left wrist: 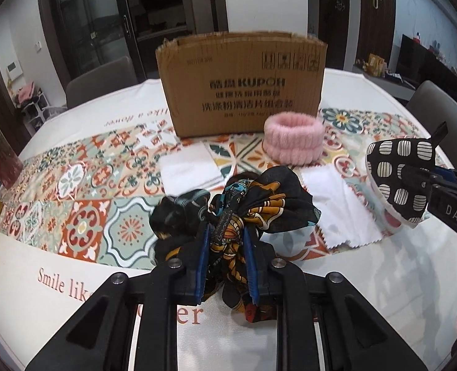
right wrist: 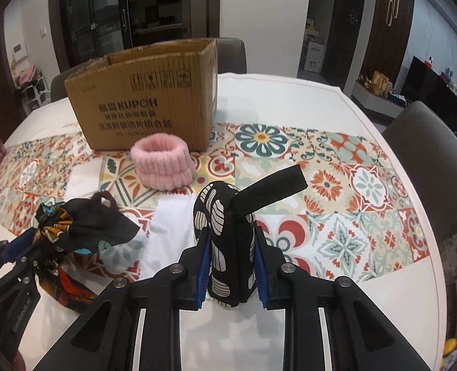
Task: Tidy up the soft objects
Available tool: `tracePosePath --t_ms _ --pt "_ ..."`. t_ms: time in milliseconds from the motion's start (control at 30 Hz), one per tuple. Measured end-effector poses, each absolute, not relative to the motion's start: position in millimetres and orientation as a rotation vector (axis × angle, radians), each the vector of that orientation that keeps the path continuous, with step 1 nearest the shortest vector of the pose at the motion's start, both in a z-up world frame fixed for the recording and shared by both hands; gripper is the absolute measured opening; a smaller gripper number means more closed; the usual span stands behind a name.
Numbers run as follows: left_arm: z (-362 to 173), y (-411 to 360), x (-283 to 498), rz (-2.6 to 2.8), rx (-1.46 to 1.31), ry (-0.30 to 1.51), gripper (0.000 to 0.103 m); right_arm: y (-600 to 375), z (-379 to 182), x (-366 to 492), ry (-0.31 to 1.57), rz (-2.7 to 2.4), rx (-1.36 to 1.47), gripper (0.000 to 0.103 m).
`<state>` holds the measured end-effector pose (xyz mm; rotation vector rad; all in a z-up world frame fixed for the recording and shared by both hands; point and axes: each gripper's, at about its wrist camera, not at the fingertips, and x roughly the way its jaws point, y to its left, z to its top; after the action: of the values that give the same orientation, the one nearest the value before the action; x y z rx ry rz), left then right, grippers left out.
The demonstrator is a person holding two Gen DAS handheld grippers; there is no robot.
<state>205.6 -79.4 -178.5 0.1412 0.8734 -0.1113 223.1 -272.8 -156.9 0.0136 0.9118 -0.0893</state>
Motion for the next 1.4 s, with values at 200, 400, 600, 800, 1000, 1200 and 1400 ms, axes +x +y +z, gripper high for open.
tracePosePath --t_ms 200,400,600,800,1000,1200,1400 --pt "-155 -76 201 -0.12 0.134 0.818 0.022 -270 -136 217 0.869 -0.077 0.028 0.026" --pt "-132 -70 197 -0.129 0.118 0.765 0.022 -263 -112 213 0.811 -0.06 0.034 0.026" --pt "-113 -67 198 -0.129 0.113 0.707 0.022 -258 -97 213 0.774 -0.043 0.043 0.026" --pt "-94 -62 201 -0.126 0.111 0.648 0.021 -253 -83 216 0.731 -0.026 0.056 0.026" --pt "-75 -59 206 -0.126 0.101 0.595 0.021 -249 -68 222 0.682 -0.016 0.061 0.026" --pt "-60 -55 214 -0.13 0.087 0.545 0.021 -249 -51 230 0.629 -0.012 0.069 0.026" --pt "-44 -55 223 -0.134 0.083 0.494 0.021 -247 -34 237 0.574 -0.012 0.068 0.026"
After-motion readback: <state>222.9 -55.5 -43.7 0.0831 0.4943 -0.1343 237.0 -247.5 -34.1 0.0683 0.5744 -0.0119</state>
